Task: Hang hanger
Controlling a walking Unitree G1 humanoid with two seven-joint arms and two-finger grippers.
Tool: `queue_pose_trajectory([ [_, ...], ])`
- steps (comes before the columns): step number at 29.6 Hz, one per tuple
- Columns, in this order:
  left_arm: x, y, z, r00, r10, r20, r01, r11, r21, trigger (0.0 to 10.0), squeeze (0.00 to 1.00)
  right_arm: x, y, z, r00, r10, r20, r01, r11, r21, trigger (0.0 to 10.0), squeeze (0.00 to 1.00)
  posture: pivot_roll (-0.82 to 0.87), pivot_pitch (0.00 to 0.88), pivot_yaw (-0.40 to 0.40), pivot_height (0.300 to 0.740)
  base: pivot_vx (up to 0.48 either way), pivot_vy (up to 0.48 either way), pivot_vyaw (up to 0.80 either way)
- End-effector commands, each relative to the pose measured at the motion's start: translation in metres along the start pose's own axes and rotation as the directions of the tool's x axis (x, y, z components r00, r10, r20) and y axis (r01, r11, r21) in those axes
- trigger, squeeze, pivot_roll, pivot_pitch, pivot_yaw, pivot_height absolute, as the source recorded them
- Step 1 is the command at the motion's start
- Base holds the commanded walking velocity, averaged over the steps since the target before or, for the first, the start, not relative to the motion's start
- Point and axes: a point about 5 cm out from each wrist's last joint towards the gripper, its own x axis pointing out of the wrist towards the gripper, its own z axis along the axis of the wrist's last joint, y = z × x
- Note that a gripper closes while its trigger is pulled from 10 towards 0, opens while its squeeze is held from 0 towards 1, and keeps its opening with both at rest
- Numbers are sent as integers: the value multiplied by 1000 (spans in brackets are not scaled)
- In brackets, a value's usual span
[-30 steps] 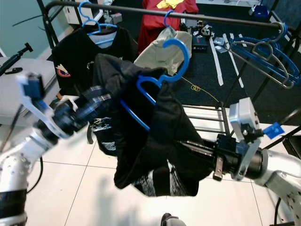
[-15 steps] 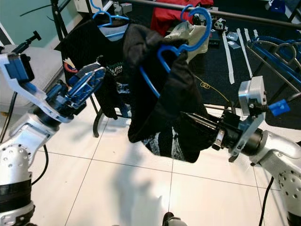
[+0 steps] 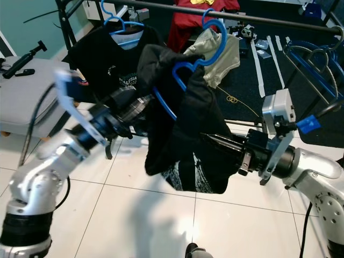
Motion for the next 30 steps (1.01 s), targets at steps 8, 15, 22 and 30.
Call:
queue_pose_trajectory([
  [8,-6,22,-11,972,217,-84,-174,917,358,10000,0,8,13,16,995,99,23,-97,993,-62,0,0,-19,171,-9,740,0,0,0],
  [15,-11,37,-5,943,331,-26,-285,848,447,0,0,7,14,19,994,107,21,-105,992,-71,0,0,-26,169,-10,740,0,0,0],
  [22,-13,45,2,925,380,14,-342,816,466,0,0,6,13,18,995,98,12,-97,993,-72,0,0,-27,168,-11,740,0,0,0],
  [30,-14,60,12,884,459,85,-445,772,454,0,0,5,14,7,995,82,-61,-86,994,-60,0,0,-24,167,-10,740,0,0,0],
])
